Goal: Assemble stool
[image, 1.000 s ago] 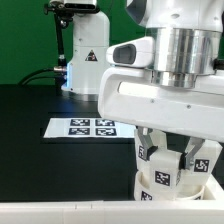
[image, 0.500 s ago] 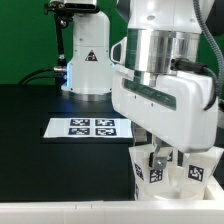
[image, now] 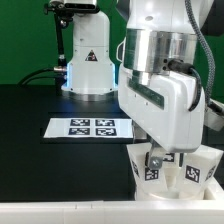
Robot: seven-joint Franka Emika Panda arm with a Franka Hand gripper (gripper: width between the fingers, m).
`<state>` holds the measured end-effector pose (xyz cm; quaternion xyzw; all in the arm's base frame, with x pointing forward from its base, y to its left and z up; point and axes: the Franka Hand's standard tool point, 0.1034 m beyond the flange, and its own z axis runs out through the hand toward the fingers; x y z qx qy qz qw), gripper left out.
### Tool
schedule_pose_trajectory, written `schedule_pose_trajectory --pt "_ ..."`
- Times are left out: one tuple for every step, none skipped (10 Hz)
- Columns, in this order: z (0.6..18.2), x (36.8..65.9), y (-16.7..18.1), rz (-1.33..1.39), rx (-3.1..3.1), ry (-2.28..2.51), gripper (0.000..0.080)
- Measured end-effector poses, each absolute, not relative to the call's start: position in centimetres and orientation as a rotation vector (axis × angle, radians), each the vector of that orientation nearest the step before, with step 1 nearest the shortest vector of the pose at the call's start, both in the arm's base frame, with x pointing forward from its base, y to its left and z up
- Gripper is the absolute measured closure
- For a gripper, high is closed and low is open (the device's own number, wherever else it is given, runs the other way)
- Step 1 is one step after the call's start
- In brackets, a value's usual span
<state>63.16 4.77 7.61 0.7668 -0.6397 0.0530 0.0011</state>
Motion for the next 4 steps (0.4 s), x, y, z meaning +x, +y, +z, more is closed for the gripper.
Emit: schedule_pose_trajectory --pt "9.2 63.4 4.7 0.167 2.448 -2.009 0.0223" --pt "11.3 63.3 4.2 0.171 2.483 -2.022 0.0163" --pt "12.7 63.4 3.9 0.170 2.497 -2.027 0.0154" --pt "13.4 63.6 3.9 0.175 2.503 -2.031 0.0154"
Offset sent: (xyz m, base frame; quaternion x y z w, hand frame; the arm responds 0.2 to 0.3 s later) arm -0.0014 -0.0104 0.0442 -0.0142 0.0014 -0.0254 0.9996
